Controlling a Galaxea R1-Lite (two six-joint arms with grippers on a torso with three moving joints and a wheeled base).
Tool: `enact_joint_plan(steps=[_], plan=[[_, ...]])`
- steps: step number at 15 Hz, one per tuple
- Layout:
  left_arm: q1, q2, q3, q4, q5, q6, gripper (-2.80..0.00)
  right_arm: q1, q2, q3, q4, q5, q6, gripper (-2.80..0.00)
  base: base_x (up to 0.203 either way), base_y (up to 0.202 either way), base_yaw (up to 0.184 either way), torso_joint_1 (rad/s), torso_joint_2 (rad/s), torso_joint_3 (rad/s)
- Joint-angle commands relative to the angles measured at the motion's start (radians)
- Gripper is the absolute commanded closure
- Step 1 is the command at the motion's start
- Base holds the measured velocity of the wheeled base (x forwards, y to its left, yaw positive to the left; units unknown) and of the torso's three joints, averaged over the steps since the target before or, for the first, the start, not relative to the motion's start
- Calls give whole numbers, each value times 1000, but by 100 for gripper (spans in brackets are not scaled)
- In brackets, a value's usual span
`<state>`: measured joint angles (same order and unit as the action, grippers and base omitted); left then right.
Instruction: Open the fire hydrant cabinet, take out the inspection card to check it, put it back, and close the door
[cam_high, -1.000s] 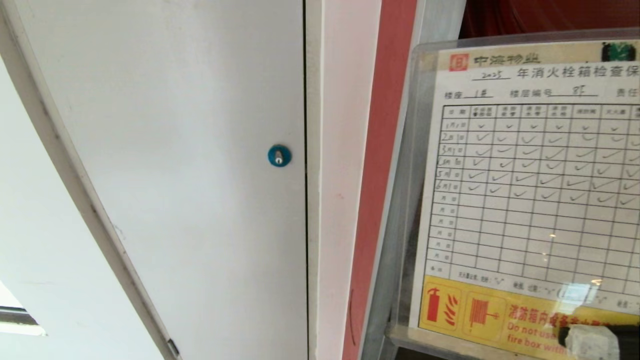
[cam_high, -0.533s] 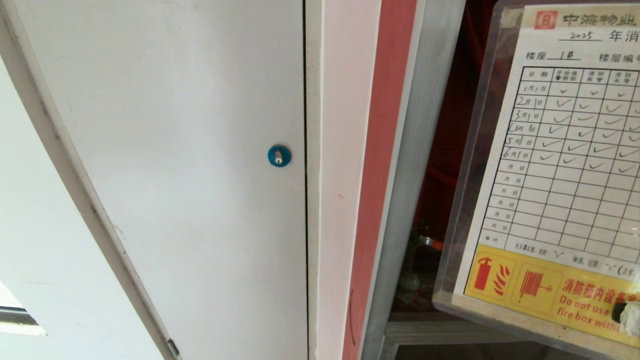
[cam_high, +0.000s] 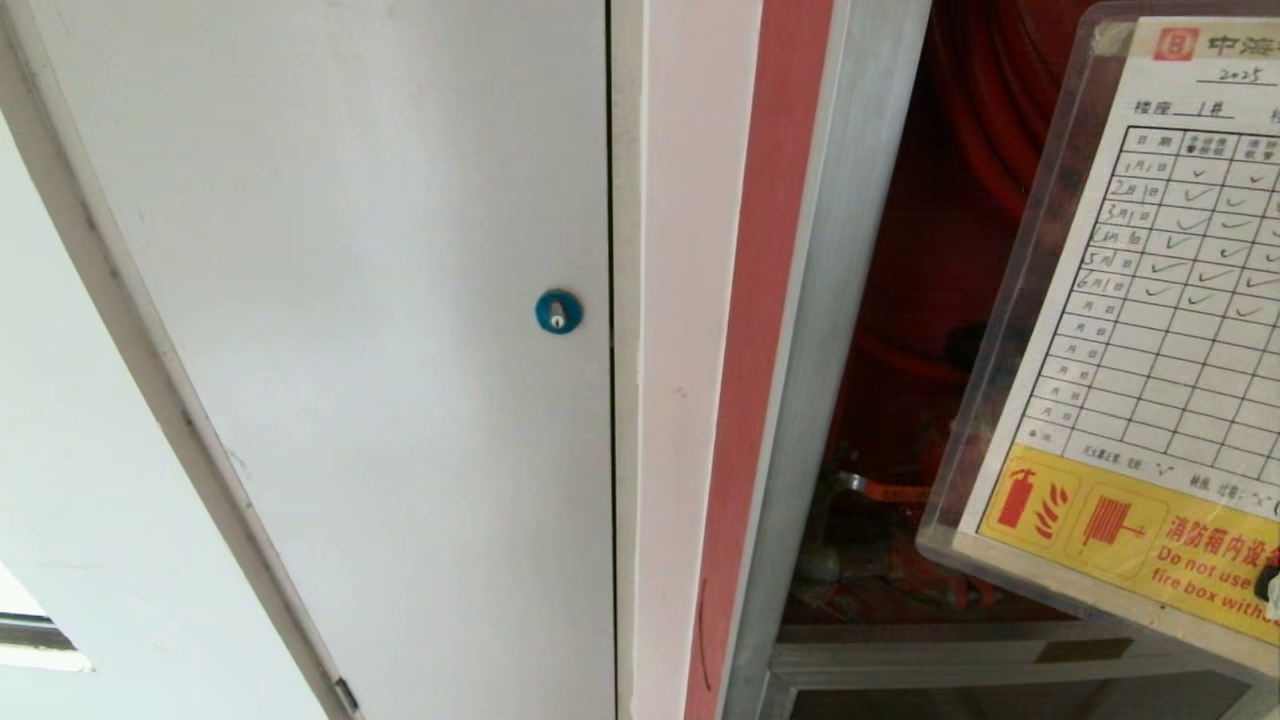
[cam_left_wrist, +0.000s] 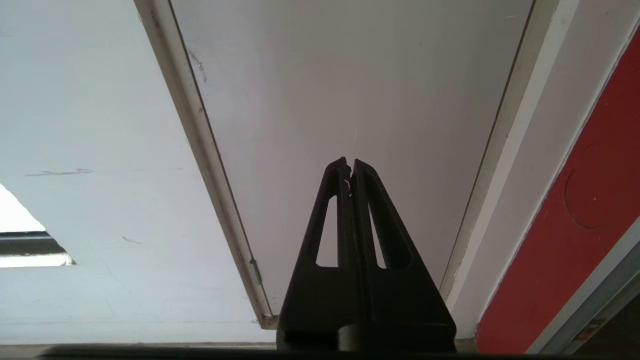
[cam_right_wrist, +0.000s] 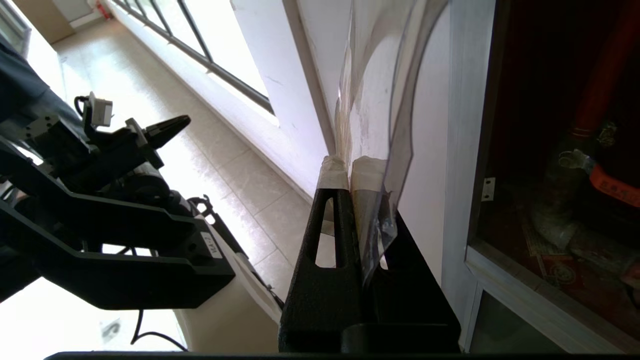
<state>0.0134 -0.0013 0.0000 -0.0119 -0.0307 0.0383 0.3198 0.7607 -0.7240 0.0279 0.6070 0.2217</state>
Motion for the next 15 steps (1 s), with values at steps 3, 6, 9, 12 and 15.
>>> enact_joint_plan(steps=[3, 6, 9, 12, 15], plan=[[0, 0, 6, 0, 0, 0, 0, -9, -23, 6, 0, -22, 1, 0, 0, 0, 0, 0, 0, 0], [0, 0, 6, 0, 0, 0, 0, -77, -31, -10, 46, -23, -4, 0, 0, 0, 0, 0, 0, 0], [0, 1, 6, 0, 0, 0, 0, -193, -38, -17, 56, 29, -8, 0, 0, 0, 0, 0, 0, 0], [0, 0, 6, 0, 0, 0, 0, -290, -28, -25, 61, 65, -68, 0, 0, 0, 0, 0, 0, 0], [0, 1, 6, 0, 0, 0, 0, -376, -15, -66, 123, 66, -149, 0, 0, 0, 0, 0, 0, 0]])
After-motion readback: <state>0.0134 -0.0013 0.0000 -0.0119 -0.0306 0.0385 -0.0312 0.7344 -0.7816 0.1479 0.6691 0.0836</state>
